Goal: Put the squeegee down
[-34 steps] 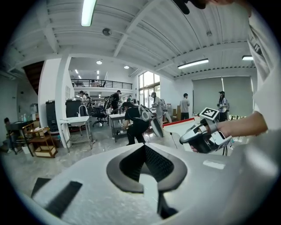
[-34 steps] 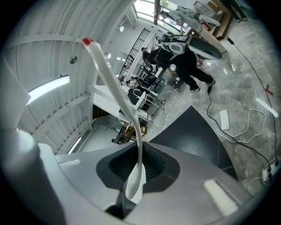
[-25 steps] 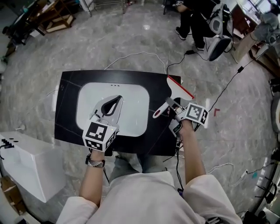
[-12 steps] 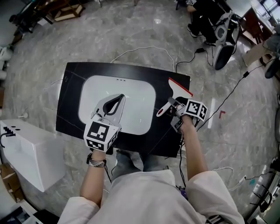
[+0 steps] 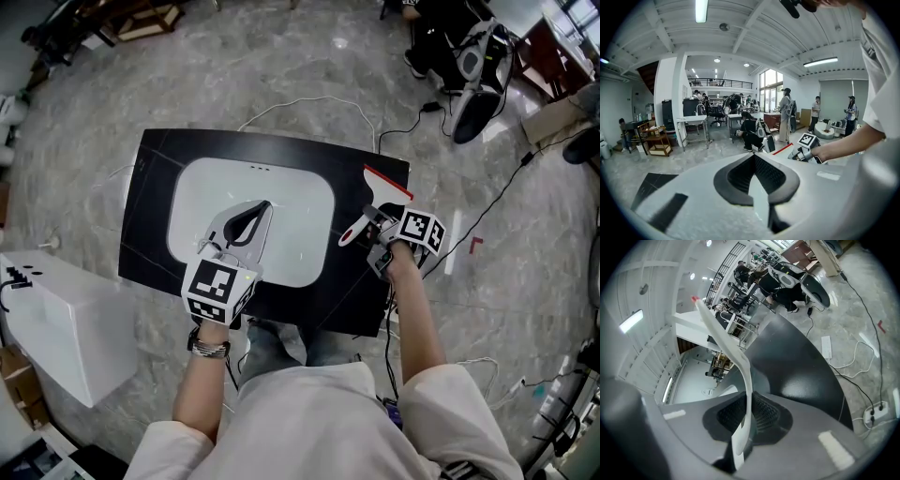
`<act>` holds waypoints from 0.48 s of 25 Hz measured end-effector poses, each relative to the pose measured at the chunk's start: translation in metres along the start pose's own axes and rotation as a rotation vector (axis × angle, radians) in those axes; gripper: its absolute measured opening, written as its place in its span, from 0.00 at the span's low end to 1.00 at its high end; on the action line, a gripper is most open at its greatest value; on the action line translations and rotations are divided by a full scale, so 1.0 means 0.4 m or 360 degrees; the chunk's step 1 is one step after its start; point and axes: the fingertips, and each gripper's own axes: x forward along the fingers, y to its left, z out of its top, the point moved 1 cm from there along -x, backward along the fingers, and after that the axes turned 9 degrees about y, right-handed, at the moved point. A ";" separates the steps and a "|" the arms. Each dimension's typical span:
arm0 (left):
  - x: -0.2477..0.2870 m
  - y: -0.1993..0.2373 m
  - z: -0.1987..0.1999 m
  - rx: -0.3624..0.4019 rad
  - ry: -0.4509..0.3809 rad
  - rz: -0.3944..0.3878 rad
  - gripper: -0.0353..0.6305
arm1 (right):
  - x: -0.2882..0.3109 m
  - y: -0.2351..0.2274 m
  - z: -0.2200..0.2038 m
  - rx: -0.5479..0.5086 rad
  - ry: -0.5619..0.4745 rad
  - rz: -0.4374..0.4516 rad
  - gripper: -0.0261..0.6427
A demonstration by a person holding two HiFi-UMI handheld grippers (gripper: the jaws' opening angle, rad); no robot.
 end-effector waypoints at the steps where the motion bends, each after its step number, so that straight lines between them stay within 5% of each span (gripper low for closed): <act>1: 0.000 0.000 0.000 -0.0001 -0.0001 -0.0001 0.05 | 0.000 -0.004 0.002 0.0001 -0.0003 -0.0009 0.09; 12: 0.000 -0.008 0.003 -0.0001 0.0003 -0.0010 0.05 | -0.004 -0.003 0.010 -0.0037 -0.0004 -0.0034 0.22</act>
